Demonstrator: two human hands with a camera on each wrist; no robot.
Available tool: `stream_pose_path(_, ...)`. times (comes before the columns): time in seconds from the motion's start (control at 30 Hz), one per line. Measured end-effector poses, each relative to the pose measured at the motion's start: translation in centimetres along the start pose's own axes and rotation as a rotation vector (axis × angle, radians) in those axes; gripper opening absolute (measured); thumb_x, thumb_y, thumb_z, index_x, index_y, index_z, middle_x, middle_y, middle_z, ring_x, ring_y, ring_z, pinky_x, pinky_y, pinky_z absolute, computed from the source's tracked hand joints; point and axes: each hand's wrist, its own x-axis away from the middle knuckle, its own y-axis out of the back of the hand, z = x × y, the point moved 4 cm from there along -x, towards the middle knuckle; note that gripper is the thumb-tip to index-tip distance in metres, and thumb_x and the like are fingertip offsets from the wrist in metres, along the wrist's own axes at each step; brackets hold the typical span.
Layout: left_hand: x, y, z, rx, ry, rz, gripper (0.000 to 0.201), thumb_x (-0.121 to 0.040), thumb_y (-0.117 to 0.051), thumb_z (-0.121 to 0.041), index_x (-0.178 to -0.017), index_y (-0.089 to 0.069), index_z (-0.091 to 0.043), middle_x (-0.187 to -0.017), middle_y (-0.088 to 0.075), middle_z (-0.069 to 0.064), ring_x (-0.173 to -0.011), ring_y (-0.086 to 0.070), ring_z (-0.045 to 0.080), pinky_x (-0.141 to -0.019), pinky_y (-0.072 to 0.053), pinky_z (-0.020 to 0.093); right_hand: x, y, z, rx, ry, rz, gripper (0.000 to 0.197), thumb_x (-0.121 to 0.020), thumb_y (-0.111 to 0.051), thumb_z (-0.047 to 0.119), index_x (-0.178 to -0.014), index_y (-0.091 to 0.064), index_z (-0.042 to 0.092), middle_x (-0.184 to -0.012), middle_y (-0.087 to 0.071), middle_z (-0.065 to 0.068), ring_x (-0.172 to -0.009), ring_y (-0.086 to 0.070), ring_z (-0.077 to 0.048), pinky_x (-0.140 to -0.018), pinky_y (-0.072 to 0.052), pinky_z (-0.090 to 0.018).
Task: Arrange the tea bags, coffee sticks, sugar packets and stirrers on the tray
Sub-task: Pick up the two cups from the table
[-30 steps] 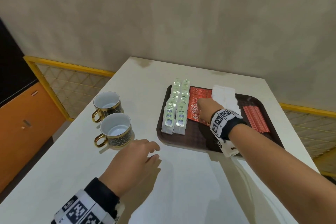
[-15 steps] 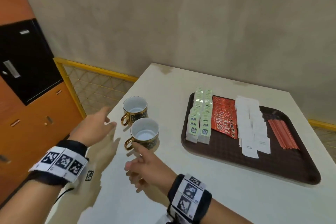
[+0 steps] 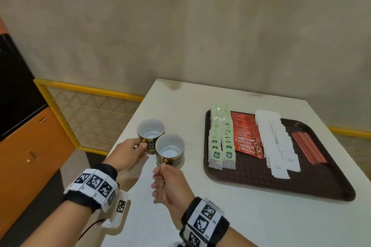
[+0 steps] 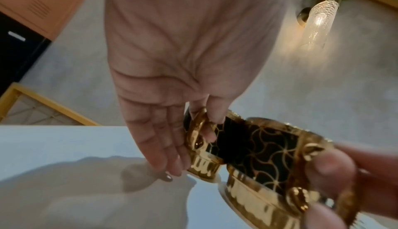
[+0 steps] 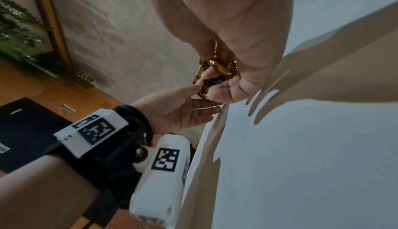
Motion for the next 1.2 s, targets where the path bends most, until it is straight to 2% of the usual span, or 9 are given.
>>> stream_pose_path(0.13, -1.6, -1.0, -1.3, 0.088, 0.025, -0.021, 0.029, -0.102, -0.046, -0.030, -0.079, -0.058, -0.016, -0.075, -0.065, 0.005, -0.061, -0.057, 0.019, -0.053, -0.044, 0.025, -2.2, 1.2, 2.0, -0.055, 0.069, -0.163, 0.020, -0.096, -0.043, 0.017, -0.083, -0.056, 0.012, -0.072, -0.050, -0.006, -0.055, -0.047, -0.016, -0.058, -0.043, -0.029)
stream_pose_path(0.27, -3.2, -2.3, -2.7, 0.201, 0.057, -0.036, 0.034, -0.103, -0.042, -0.031, -0.078, -0.056, -0.012, -0.075, -0.061, 0.009, -0.066, -0.055, 0.024, -0.059, -0.044, 0.028, -4.8, 2.6, 4.4, -0.054, 0.155, -0.260, 0.021, -0.095, -0.039, 0.012, -0.080, -0.054, 0.012, -0.073, -0.048, -0.006, -0.052, -0.043, -0.015, -0.049, -0.039, -0.026)
stream_pose_path(0.43, -4.9, -4.5, -4.6, 0.444, 0.184, -0.044, 0.033, -0.106, -0.031, -0.029, -0.094, -0.052, -0.007, -0.068, -0.057, 0.014, -0.065, -0.058, 0.028, -0.073, -0.056, 0.043, -8.4, 4.6, 7.2, 0.075, 0.207, -0.383, 0.026, -0.097, -0.038, 0.019, -0.076, -0.053, 0.014, -0.071, -0.049, -0.007, -0.051, -0.043, -0.018, -0.048, -0.041, -0.025)
stream_pose_path(0.53, -5.0, -4.9, -5.7, 0.564, 0.267, -0.055, 0.030, -0.105, -0.032, -0.027, -0.110, -0.051, -0.005, -0.069, -0.057, 0.017, -0.061, -0.057, 0.028, -0.069, -0.055, 0.037, -10.0, 5.5, 8.2, 0.105, 0.245, -0.428, 0.023, -0.098, -0.039, 0.022, -0.080, -0.052, 0.015, -0.071, -0.048, -0.006, -0.056, -0.044, -0.019, -0.048, -0.042, -0.025)
stream_pose_path(0.67, -4.6, -5.6, -5.8, 0.678, 0.341, -0.024, 0.026, -0.105, -0.031, -0.033, -0.106, -0.048, -0.012, -0.075, -0.057, 0.013, -0.064, -0.060, 0.025, -0.059, -0.049, 0.032, -10.7, 6.2, 8.1, 0.184, 0.296, -0.427, 0.015, -0.098, -0.039, 0.024, -0.093, -0.053, 0.019, -0.075, -0.043, -0.001, -0.058, -0.040, -0.017, -0.038, -0.037, -0.019)
stream_pose_path(0.73, -4.6, -6.0, -5.8, 0.702, 0.333, -0.016, 0.026, -0.105, -0.032, -0.032, -0.100, -0.048, -0.012, -0.080, -0.057, 0.011, -0.065, -0.058, 0.023, -0.058, -0.047, 0.032, -10.5, 6.2, 8.1, 0.242, 0.306, -0.434, 0.017, -0.099, -0.037, 0.022, -0.093, -0.052, 0.019, -0.078, -0.045, -0.004, -0.059, -0.042, -0.019, -0.042, -0.041, -0.022)
stream_pose_path(0.83, -4.6, -6.0, -6.2, 0.698, 0.312, 0.001, 0.027, -0.105, -0.032, -0.027, -0.088, -0.046, -0.012, -0.078, -0.051, 0.008, -0.062, -0.051, 0.018, -0.052, -0.043, 0.030, -10.7, 6.0, 7.7, 0.363, 0.343, -0.449, 0.019, -0.098, -0.037, 0.024, -0.086, -0.051, 0.018, -0.080, -0.050, -0.010, -0.069, -0.050, -0.025, -0.058, -0.045, -0.032)
stream_pose_path(0.93, -5.0, -5.7, -6.0, 0.679, 0.317, 0.028, 0.022, -0.105, -0.032, -0.027, -0.098, -0.046, -0.012, -0.074, -0.051, 0.005, -0.063, -0.050, 0.016, -0.055, -0.042, 0.027, -10.8, 5.9, 6.9, 0.440, 0.374, -0.489, 0.024, -0.098, -0.034, 0.024, -0.077, -0.046, 0.020, -0.079, -0.053, -0.014, -0.074, -0.052, -0.028, -0.067, -0.042, -0.038)
stream_pose_path(1.2, -4.9, -5.5, -5.3, 0.681, 0.321, 0.054, 0.020, -0.104, -0.033, -0.030, -0.102, -0.045, -0.013, -0.071, -0.051, 0.004, -0.062, -0.049, 0.015, -0.057, -0.041, 0.025, -10.0, 5.9, 7.6, 0.503, 0.385, -0.509, 0.019, -0.101, -0.034, 0.017, -0.093, -0.050, 0.011, -0.089, -0.057, -0.017, -0.086, -0.059, -0.035, -0.082, -0.052, -0.048)
